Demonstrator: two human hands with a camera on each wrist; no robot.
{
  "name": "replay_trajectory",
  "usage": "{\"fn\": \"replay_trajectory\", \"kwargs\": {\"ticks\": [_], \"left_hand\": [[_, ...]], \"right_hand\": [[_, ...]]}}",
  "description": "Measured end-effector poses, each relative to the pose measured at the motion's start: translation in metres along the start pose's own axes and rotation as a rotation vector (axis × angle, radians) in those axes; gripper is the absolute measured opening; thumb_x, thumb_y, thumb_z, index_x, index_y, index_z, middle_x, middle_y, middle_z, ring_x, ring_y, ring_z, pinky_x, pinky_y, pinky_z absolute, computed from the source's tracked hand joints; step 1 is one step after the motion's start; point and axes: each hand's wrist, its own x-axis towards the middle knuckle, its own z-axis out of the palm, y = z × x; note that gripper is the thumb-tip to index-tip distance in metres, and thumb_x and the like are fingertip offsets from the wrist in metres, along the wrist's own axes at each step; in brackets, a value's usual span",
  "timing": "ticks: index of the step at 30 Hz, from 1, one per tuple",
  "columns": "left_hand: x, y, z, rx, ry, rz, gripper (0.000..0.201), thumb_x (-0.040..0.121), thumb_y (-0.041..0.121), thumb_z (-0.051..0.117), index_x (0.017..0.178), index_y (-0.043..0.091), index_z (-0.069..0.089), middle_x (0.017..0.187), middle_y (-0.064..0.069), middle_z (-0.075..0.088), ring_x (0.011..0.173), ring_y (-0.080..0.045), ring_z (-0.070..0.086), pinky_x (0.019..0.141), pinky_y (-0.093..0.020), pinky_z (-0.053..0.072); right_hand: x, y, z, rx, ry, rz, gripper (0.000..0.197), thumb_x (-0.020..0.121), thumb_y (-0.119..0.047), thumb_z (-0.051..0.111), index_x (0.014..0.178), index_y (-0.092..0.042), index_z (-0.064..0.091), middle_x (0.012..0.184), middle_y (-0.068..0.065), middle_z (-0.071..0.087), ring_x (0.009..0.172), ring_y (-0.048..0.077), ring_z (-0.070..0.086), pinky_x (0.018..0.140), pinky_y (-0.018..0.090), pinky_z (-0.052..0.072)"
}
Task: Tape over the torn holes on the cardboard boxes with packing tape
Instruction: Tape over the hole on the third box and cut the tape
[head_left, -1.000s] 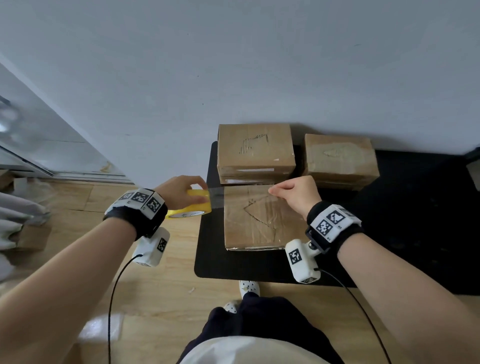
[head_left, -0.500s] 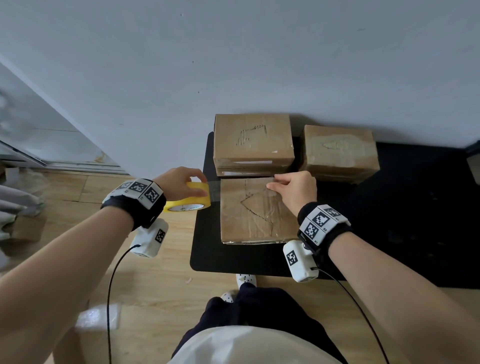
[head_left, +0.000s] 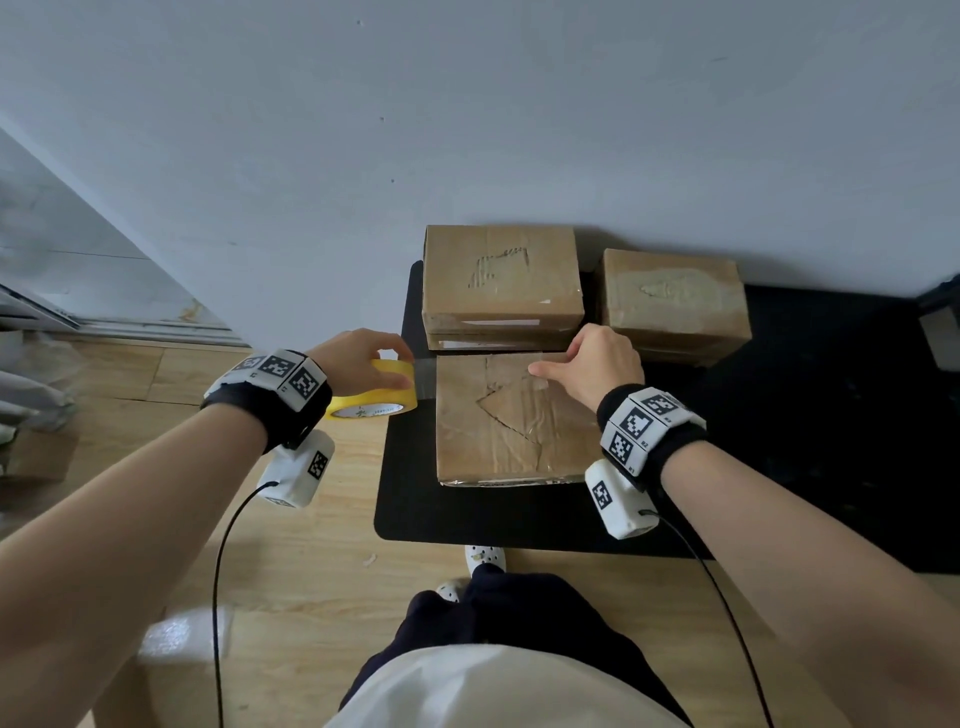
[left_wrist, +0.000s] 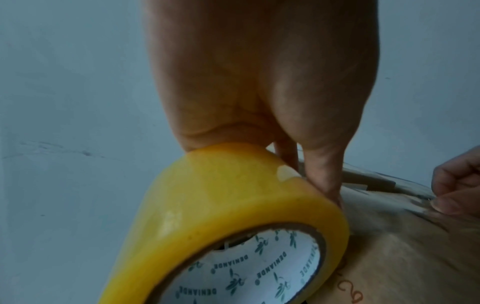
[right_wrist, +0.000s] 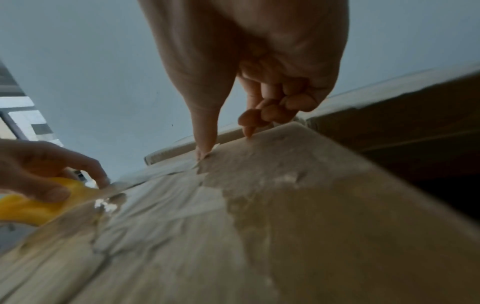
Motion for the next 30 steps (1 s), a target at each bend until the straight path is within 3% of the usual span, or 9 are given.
{"fn": "replay_trajectory", "kwargs": {"ticks": [2,4,6,7,9,11,16,30], "left_hand": [[0.000,0.001,-0.002,0.016,-0.007,0.007,0.034,0.084,0.039,0.063,0.117,0.030,0.058,0.121,-0.004,0.056,0.113,-0.020,0.048,0.095,-0.034,0.038],[-0.001,0.001,-0.004,0.025,-0.010,0.009,0.033,0.084,0.039,0.063,0.116,0.031,0.059,0.121,-0.003,0.056,0.112,-0.019,0.048,0.095,-0.034,0.038],[-0.002,0.002,-0.006,0.021,-0.016,0.011,0.032,0.084,0.038,0.063,0.115,0.031,0.060,0.121,-0.002,0.055,0.114,-0.019,0.048,0.094,-0.033,0.037],[-0.002,0.003,-0.007,0.019,-0.020,0.013,0.032,0.084,0.039,0.063,0.115,0.030,0.060,0.120,0.000,0.054,0.115,-0.019,0.048,0.093,-0.032,0.036],[-0.003,0.005,-0.009,0.016,-0.025,0.020,0.032,0.084,0.040,0.063,0.115,0.030,0.061,0.114,0.003,0.052,0.112,-0.016,0.047,0.091,-0.030,0.035],[-0.004,0.006,-0.012,0.005,-0.025,0.027,0.029,0.085,0.040,0.062,0.113,0.029,0.062,0.107,0.005,0.051,0.106,-0.014,0.047,0.088,-0.028,0.034],[-0.006,0.009,-0.015,-0.010,-0.055,0.072,0.025,0.088,0.037,0.059,0.111,0.030,0.064,0.102,0.009,0.051,0.098,-0.011,0.046,0.086,-0.026,0.033],[-0.009,0.018,-0.020,0.035,-0.058,0.054,0.024,0.088,0.037,0.058,0.110,0.032,0.064,0.105,0.008,0.052,0.100,-0.012,0.047,0.089,-0.028,0.036]], "right_hand": [[-0.002,0.002,0.000,-0.029,0.020,-0.062,0.040,0.080,-0.048,0.072,0.094,-0.012,0.060,0.088,0.002,0.059,0.084,0.020,0.057,0.075,0.034,0.050],[-0.007,0.000,0.005,-0.007,0.114,-0.233,0.028,0.090,-0.037,0.061,0.098,-0.010,0.061,0.094,0.005,0.061,0.090,0.022,0.058,0.078,0.034,0.048],[-0.014,-0.008,0.011,-0.021,0.081,-0.422,0.031,0.096,-0.032,0.051,0.116,-0.009,0.059,0.116,0.007,0.059,0.110,0.023,0.055,0.092,0.033,0.043],[-0.019,-0.013,0.015,-0.050,-0.019,-0.501,0.042,0.098,-0.034,0.047,0.131,-0.009,0.051,0.134,0.007,0.051,0.125,0.023,0.046,0.103,0.034,0.037],[-0.026,-0.022,0.025,-0.165,-0.244,-0.620,0.063,0.099,-0.044,0.037,0.151,-0.013,0.019,0.160,0.002,0.013,0.147,0.017,0.010,0.118,0.034,0.012],[-0.029,-0.025,0.036,-0.312,-0.350,-0.697,0.073,0.098,-0.053,0.028,0.153,-0.019,-0.005,0.159,-0.002,-0.016,0.146,0.012,-0.013,0.119,0.032,-0.004],[-0.027,-0.017,0.057,-0.531,-0.374,-0.737,0.081,0.094,-0.064,0.020,0.150,-0.019,-0.016,0.157,-0.002,-0.023,0.145,0.012,-0.018,0.119,0.034,-0.008],[-0.020,-0.001,0.046,-0.508,-0.397,-0.636,0.083,0.094,-0.064,0.020,0.148,-0.017,-0.021,0.155,-0.003,-0.029,0.144,0.011,-0.022,0.119,0.033,-0.009]]}}
